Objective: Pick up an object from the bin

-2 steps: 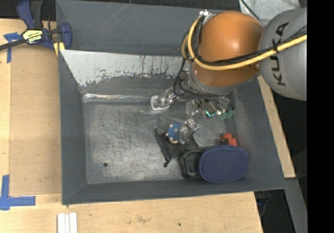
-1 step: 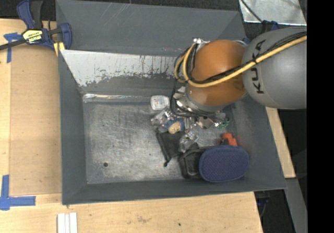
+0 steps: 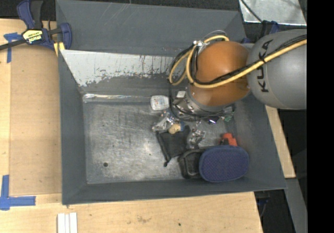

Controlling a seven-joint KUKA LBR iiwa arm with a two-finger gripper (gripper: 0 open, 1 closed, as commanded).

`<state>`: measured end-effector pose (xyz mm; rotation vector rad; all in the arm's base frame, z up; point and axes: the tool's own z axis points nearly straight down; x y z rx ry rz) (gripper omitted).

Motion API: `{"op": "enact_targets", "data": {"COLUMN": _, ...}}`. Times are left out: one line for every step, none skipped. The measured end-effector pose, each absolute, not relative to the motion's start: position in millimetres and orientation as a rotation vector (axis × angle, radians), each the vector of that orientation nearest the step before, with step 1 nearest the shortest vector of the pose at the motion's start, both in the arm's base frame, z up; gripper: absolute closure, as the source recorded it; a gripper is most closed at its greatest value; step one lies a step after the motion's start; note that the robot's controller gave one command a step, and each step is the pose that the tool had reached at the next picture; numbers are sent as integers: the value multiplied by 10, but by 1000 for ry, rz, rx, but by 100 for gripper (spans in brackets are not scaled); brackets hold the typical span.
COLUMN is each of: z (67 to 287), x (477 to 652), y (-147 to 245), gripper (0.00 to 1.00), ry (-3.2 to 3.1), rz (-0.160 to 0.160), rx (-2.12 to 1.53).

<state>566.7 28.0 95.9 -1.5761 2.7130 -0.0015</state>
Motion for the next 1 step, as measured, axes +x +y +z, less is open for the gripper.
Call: {"op": "enact_targets", "data": {"z": 739, "x": 5948, "y": 423, "gripper": 0, "ry": 2400, "rz": -1, "rx": -2025}}
